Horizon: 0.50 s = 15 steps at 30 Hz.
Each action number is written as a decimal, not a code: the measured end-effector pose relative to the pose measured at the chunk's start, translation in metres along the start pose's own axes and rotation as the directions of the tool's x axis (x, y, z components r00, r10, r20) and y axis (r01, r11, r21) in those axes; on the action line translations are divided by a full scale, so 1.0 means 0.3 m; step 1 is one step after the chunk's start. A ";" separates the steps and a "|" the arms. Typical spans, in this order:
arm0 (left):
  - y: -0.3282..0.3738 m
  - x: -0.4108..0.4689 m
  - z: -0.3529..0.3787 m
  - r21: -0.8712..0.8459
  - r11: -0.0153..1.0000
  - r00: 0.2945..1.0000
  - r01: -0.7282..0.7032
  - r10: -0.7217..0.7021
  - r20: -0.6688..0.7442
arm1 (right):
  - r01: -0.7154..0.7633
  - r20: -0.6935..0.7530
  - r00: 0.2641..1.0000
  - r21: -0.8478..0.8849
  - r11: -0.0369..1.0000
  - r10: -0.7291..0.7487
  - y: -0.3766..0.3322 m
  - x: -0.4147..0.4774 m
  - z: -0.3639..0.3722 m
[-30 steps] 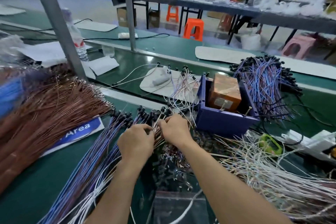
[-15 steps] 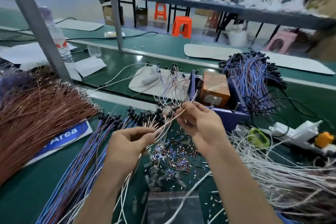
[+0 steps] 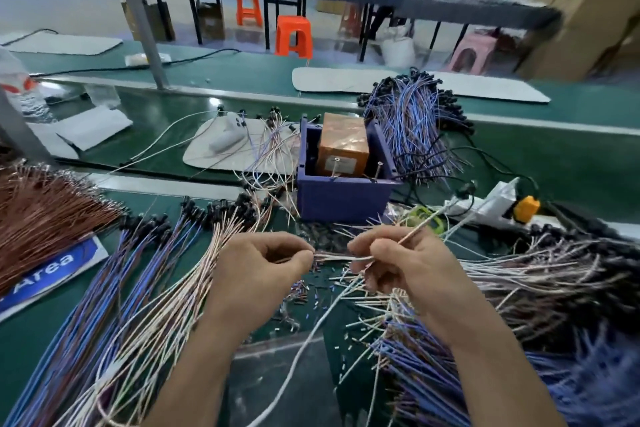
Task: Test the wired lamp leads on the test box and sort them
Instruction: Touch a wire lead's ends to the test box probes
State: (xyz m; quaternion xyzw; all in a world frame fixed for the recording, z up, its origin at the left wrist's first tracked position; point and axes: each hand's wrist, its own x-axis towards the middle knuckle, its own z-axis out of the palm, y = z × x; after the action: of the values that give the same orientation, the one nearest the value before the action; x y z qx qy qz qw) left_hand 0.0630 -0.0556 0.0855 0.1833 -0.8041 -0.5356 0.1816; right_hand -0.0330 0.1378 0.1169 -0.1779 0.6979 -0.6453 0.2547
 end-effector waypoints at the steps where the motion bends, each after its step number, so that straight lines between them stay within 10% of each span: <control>1: 0.004 0.002 0.012 -0.007 1.000 1.000 0.000 0.000 0.017 | 0.003 0.006 1.000 -0.020 1.000 -0.002 -0.002 -0.004 -0.004; 9: -0.018 0.026 0.059 -0.411 0.863 0.948 0.296 -0.318 0.015 | 0.000 -0.282 0.959 0.125 0.992 0.036 0.058 -0.052 -0.113; 15: -0.081 0.020 0.033 -0.265 0.892 0.924 0.367 -0.317 0.215 | -0.004 -0.332 0.940 0.209 0.978 0.075 0.110 -0.050 -0.161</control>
State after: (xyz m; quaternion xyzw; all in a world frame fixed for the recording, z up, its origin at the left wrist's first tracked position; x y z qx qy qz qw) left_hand 0.0553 -0.0594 0.0600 0.2472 -0.6807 -0.6883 0.0421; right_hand -0.0465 0.1890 0.0880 -0.0231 0.6644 -0.7295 0.1610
